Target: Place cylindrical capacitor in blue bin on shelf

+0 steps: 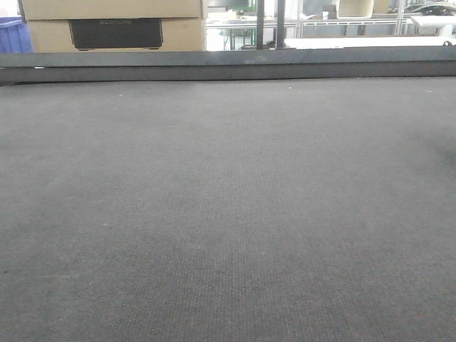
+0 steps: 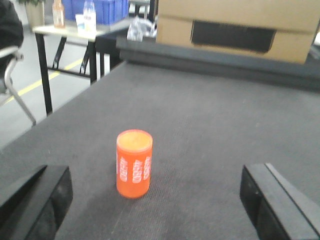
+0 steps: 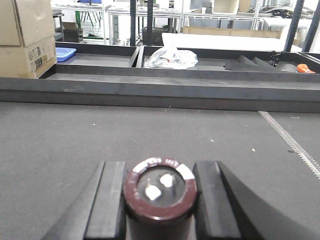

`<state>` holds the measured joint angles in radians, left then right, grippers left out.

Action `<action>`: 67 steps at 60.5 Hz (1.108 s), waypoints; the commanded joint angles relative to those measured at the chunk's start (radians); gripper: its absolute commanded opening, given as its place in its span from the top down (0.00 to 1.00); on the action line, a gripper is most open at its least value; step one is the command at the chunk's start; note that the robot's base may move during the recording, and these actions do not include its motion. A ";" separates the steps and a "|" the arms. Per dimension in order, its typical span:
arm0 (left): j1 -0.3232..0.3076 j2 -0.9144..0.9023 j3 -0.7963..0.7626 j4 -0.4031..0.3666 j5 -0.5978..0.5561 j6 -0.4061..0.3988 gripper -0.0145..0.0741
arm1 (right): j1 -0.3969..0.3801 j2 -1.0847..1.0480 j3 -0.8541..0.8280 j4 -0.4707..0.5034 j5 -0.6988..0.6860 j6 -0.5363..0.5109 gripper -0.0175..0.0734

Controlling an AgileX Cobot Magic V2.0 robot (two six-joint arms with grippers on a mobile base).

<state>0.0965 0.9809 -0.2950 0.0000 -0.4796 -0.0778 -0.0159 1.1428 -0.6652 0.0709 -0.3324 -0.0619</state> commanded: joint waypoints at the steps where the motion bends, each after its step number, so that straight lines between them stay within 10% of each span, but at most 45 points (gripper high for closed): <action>1: 0.003 0.118 0.000 -0.023 -0.146 -0.005 0.18 | 0.001 -0.010 -0.002 -0.008 -0.011 -0.003 0.99; 67: 0.014 0.893 -0.471 -0.130 -0.272 0.037 0.18 | 0.001 -0.010 -0.002 -0.008 0.028 -0.003 0.99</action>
<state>0.1024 1.8508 -0.7367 -0.1050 -0.7322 -0.0585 -0.0159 1.1428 -0.6652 0.0709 -0.2845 -0.0619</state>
